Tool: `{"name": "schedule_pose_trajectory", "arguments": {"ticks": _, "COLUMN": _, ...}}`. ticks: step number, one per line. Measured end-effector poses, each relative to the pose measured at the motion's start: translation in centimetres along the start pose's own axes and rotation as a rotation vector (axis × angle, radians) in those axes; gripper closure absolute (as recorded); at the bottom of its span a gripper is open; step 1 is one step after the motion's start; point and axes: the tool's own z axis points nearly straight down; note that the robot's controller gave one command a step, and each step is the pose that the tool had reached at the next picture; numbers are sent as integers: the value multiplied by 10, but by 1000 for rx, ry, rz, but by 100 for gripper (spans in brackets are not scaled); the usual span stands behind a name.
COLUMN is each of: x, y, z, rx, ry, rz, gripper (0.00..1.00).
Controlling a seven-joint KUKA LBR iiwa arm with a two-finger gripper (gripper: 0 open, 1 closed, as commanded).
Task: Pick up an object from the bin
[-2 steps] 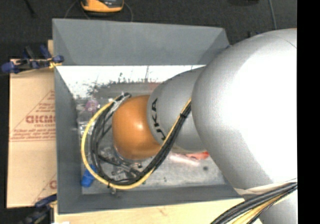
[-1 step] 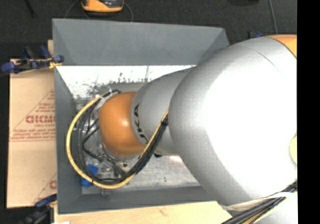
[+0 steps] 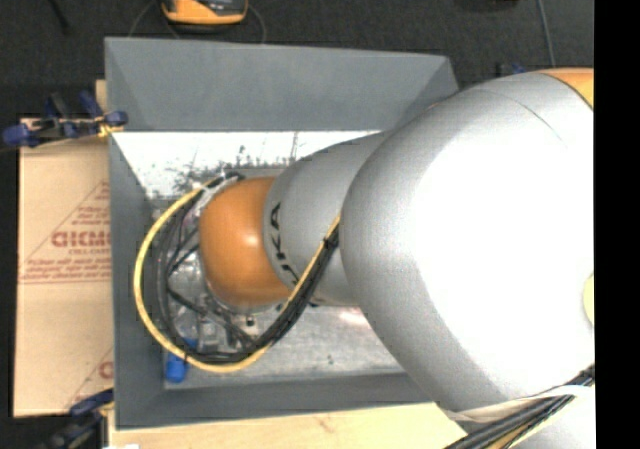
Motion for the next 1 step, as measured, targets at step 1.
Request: {"name": "schedule_pose_trajectory", "arguments": {"ticks": 1, "x": -5, "y": 0, "z": -12, "rx": -14, "ry": 21, "rz": -2, "gripper": 100}}
